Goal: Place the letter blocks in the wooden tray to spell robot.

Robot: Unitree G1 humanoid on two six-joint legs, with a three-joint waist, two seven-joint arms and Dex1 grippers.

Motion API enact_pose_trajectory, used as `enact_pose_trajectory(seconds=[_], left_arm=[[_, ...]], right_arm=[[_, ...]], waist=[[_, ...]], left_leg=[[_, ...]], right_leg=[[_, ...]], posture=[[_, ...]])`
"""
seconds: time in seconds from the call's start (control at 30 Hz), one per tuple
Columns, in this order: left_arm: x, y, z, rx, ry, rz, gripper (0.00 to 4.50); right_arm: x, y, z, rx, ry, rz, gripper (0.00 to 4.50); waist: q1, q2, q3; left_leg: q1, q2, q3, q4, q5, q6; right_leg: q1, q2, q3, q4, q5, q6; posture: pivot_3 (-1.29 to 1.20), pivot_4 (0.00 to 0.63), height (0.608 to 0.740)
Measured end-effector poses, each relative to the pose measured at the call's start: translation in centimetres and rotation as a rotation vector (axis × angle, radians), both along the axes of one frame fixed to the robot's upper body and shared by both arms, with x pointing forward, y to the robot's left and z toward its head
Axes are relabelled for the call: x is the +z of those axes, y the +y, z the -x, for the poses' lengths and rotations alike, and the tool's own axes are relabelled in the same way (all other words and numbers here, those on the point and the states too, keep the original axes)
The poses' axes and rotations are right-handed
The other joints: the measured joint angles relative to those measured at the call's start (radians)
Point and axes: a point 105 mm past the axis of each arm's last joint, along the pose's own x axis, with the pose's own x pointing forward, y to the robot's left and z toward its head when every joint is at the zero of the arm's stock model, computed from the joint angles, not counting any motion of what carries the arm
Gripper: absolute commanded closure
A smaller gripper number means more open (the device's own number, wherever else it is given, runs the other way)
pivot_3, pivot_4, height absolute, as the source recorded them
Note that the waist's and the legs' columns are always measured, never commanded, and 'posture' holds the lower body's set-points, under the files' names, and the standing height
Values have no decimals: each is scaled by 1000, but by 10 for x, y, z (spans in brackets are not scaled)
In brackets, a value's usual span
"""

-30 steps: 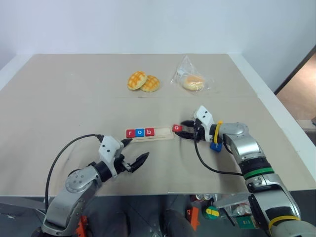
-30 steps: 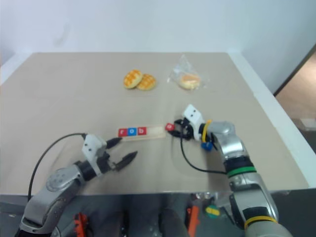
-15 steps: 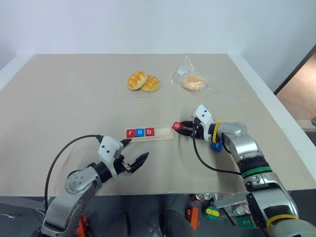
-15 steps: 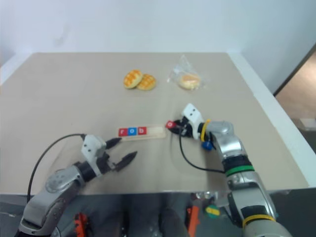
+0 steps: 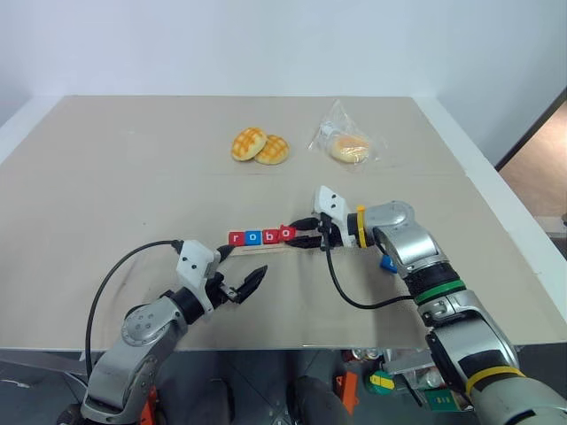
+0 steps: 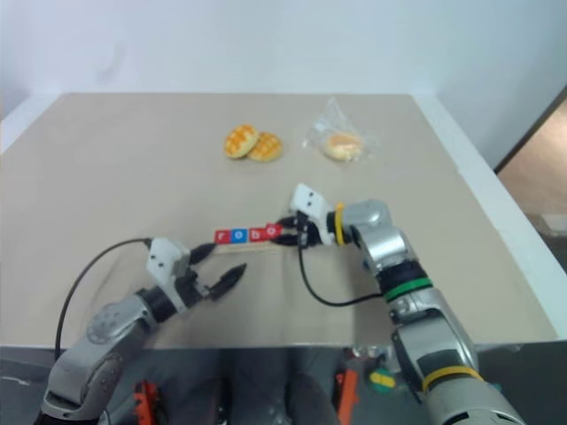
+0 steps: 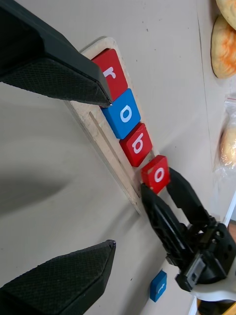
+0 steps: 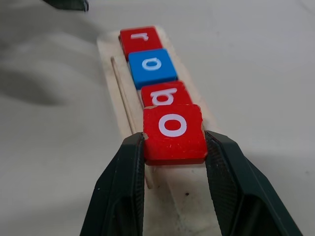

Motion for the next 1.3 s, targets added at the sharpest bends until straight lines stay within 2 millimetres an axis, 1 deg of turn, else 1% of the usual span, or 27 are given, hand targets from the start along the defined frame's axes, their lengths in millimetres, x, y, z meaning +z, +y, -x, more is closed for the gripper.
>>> enact_pose_trajectory(seconds=[0.1, 0.37, 0.57, 1.07, 1.1, 1.3], left_arm=[[0, 0, -1, 10, 0, 7, 0], [0, 0, -1, 14, 1, 9, 0], [0, 0, -1, 16, 2, 8, 0], [-3, 2, 1, 19, 12, 2, 0], [-3, 2, 1, 20, 11, 1, 0], [-3, 2, 1, 20, 9, 1, 0]], right_arm=[[-4, 1, -3, 7, 0, 16, 3322], [-1, 5, -11, 28, -34, 39, 3322], [-1, 10, -12, 50, -32, 42, 3322], [-2, 12, -12, 71, -20, 52, 3322], [-2, 12, -12, 72, -19, 51, 2822], [-3, 13, -13, 70, -13, 44, 2822]], waist=[[0, 0, 0], [-1, 0, 0], [-1, 0, 0], [-4, 0, 0], [-4, 0, 0], [-6, 0, 0]], left_leg=[[0, 0, 0, 0, 0, 0], [1, 1, 0, 0, 0, 0], [1, 1, 0, 0, 0, 0], [1, 2, 0, 0, 0, 0], [1, 2, 0, 0, 0, 0], [2, 3, 0, 0, 0, 0]], right_leg=[[0, 0, 0, 0, 0, 0], [0, 1, 0, 0, 1, -1], [0, 1, 0, 0, 1, -1], [0, 2, 0, 0, 1, -2], [0, 2, 0, 0, 1, -2], [0, 3, 0, 0, 1, -3]], posture=[[0, 150, 740], [0, 150, 740], [0, 150, 740], [0, 150, 740], [0, 150, 740], [0, 150, 740]])
